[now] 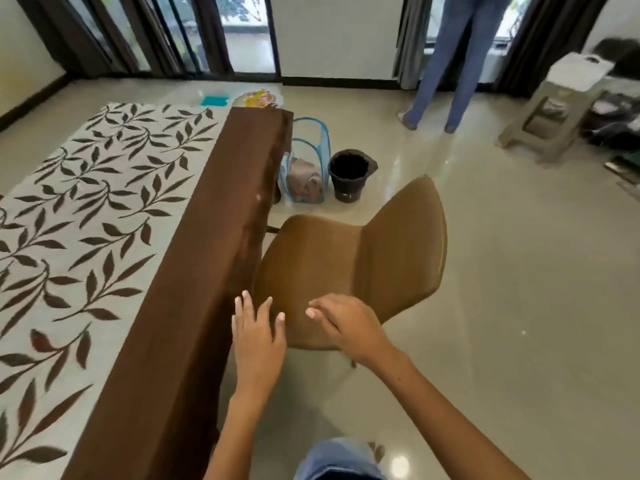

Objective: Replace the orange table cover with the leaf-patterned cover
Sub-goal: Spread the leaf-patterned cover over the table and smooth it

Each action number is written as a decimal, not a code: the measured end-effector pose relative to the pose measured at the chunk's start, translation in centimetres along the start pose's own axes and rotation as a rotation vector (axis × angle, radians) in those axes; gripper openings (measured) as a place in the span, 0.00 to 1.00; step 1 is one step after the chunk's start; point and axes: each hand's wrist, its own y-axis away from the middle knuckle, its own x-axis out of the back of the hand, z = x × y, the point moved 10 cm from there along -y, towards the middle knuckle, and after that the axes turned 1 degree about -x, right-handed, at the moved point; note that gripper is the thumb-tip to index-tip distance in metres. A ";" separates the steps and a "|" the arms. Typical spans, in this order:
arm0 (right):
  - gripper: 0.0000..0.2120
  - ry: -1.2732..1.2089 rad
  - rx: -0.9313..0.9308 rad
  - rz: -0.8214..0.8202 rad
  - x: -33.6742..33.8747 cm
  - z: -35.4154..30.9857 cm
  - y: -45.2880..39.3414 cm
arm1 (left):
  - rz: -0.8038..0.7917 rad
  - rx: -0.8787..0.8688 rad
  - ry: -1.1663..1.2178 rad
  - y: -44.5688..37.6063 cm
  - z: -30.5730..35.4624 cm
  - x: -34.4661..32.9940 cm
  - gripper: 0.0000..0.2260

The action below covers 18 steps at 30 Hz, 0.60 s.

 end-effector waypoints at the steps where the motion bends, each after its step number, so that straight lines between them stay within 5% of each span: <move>1: 0.24 0.014 0.022 0.009 1.9 1.6 -1.3 | 0.021 0.004 0.003 -1.6 2.4 -0.8 0.19; 7: 0.13 -0.021 0.111 0.020 11.6 11.6 -10.1 | 0.122 0.042 -0.002 -11.0 15.4 -5.5 0.20; 18: 0.14 0.052 0.368 -0.197 21.1 27.2 -26.3 | 0.327 0.366 0.005 -22.4 28.8 -13.5 0.21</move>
